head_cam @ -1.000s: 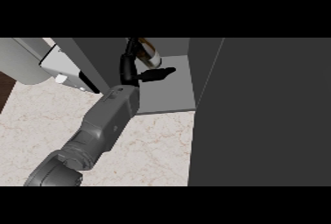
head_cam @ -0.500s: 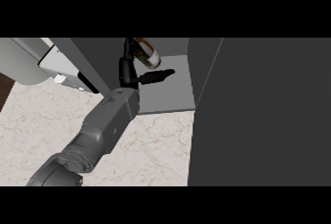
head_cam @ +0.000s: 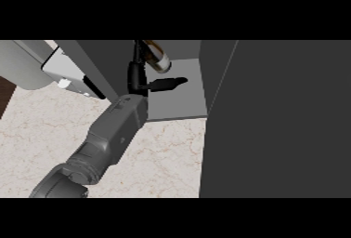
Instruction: Pick up the wine, place it into the cabinet and close the cabinet
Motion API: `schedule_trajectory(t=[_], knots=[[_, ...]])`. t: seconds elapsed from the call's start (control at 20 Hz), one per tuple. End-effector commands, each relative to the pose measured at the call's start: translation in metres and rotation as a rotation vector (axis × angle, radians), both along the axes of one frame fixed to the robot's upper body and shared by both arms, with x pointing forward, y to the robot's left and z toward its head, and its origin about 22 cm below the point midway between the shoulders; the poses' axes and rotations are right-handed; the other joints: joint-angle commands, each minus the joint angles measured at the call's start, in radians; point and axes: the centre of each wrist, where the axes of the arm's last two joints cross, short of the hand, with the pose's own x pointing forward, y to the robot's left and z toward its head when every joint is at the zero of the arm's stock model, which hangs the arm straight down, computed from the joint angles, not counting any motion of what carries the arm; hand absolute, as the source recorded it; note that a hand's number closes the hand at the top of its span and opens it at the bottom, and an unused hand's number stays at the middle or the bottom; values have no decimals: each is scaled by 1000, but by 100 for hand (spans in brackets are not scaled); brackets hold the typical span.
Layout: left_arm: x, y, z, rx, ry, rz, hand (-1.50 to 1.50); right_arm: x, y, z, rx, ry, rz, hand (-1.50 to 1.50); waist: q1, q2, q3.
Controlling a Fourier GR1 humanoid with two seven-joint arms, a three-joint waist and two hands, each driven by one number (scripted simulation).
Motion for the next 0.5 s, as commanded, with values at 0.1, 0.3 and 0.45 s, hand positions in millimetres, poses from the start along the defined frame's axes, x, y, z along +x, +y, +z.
schedule_trajectory(t=[0.1, 0.3, 0.45], knots=[[-8, 7, -16, -39, 29, -31, -150, -19, -3, -4, 12, -21, 50, -150, 2, -10, 0], [-15, 13, -27, -39, 12, -57, -150, -6, -10, 1, 31, -13, -8, -150, 20, -6, 0], [-9, 8, -17, -86, 22, -48, -150, -16, -1, -2, 18, -11, 53, -150, -8, -9, -1]])
